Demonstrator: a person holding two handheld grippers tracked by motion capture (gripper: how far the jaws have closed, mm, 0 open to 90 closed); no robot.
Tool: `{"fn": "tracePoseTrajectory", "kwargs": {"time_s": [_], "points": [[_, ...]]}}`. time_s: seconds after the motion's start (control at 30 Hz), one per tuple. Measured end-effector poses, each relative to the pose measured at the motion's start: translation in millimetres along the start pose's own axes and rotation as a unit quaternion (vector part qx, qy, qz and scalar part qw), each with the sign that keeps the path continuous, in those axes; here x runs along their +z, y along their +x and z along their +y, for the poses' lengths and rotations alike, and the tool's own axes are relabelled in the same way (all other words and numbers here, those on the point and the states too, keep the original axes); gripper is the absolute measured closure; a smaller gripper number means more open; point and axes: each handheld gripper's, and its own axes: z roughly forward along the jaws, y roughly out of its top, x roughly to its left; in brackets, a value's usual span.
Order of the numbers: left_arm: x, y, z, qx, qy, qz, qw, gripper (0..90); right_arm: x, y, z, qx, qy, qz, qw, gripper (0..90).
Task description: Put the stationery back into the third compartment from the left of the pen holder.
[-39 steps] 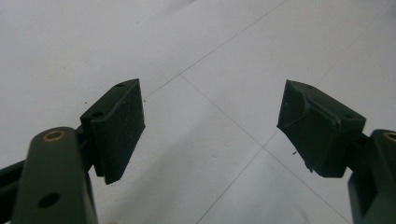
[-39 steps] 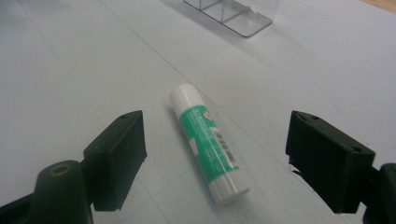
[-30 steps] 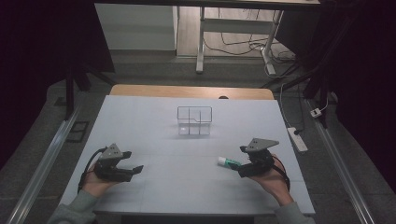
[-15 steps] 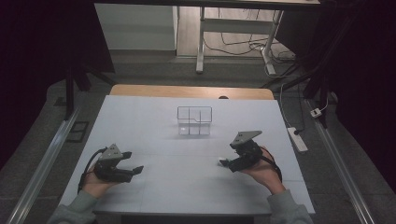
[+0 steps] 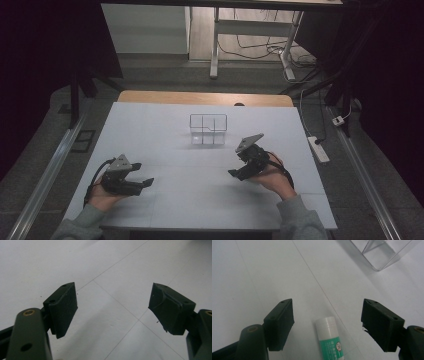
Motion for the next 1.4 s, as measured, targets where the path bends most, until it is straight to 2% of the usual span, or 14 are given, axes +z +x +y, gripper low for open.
{"fn": "tracePoseTrajectory", "kwargs": {"time_s": [0.1,0.43,0.67,0.97,1.27,1.4], "points": [[0.6,-0.3,-0.1,0.001,0.002,-0.001,1.0000,22.4,4.4,-2.0,0.0,0.002,0.012,0.010,0.9999,27.0],[3.6,-1.2,-1.2,0.003,0.010,-0.004,0.9999,22.4,18.9,-4.5,-6.7,-0.005,0.060,0.008,0.9981,31.6],[2.8,-1.1,-1.0,0.004,0.007,-0.005,1.0000,22.4,28.7,-6.3,-13.1,-0.004,0.095,0.015,0.9954,36.6],[1.2,-0.7,-1.0,0.002,0.003,-0.003,1.0000,22.4,31.0,-4.4,-13.0,-0.020,0.105,0.006,0.9942,45.5],[2.0,-1.0,-1.2,0.004,0.006,-0.004,1.0000,22.5,31.1,-4.2,-12.9,-0.028,0.106,0.022,0.9937,57.4],[1.9,-0.8,-1.3,0.003,0.006,-0.004,1.0000,22.5,31.1,-2.9,-12.7,-0.032,0.107,0.019,0.9935,61.9]]}}
